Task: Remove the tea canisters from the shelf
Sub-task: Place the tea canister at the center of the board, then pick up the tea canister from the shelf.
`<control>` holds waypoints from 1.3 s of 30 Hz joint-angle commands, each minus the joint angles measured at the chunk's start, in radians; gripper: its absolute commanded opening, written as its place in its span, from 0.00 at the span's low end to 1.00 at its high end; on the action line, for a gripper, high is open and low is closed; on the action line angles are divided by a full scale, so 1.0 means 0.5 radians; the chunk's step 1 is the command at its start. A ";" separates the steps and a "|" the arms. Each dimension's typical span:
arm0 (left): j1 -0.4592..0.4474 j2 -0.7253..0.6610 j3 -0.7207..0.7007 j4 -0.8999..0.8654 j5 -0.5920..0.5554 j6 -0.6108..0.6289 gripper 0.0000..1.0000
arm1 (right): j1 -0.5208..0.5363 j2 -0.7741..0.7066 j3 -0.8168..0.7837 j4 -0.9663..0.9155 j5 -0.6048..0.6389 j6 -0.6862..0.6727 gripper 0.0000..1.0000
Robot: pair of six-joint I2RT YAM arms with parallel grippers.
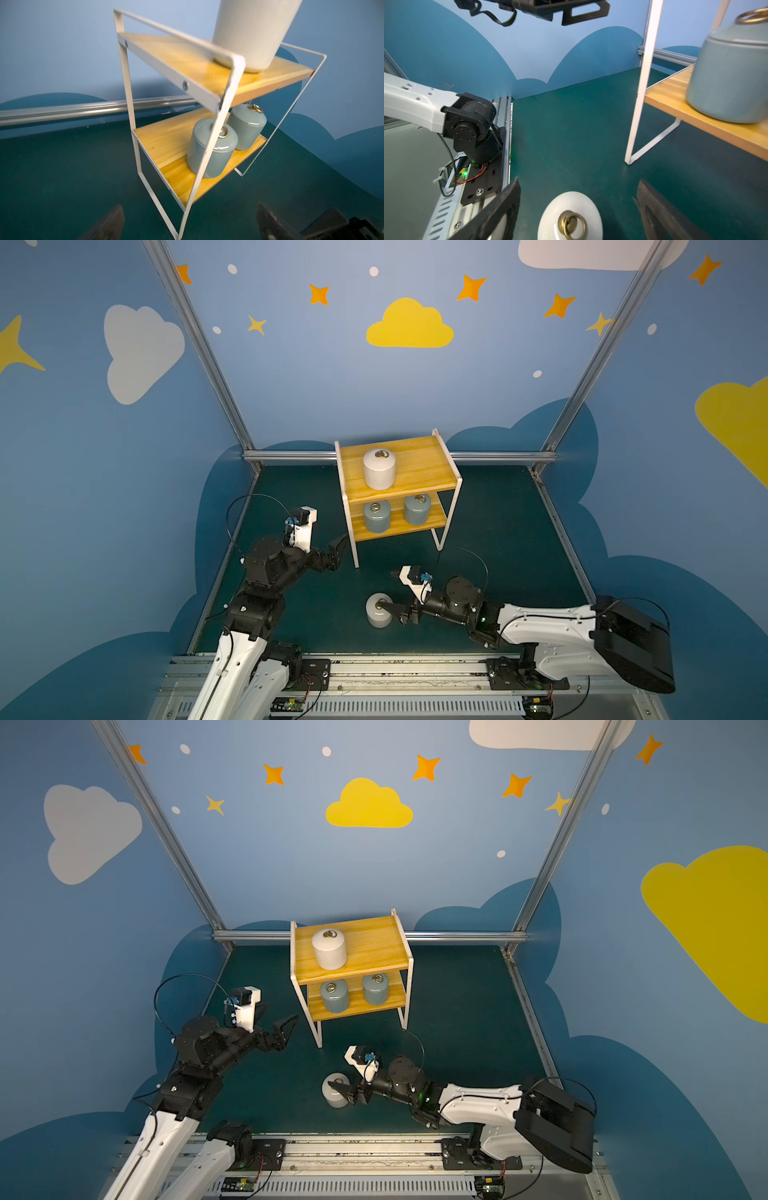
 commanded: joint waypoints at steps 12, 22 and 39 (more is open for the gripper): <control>-0.008 0.499 0.942 -0.204 0.267 0.081 1.00 | -0.368 -0.780 0.210 -1.326 0.141 -0.003 0.89; -0.146 0.884 1.278 -0.136 0.344 0.228 1.00 | -0.603 -0.657 0.357 -1.447 -0.018 0.047 0.89; -0.291 1.347 1.624 -0.220 0.379 0.324 1.00 | -0.840 -0.391 0.496 -1.375 -0.299 0.059 0.89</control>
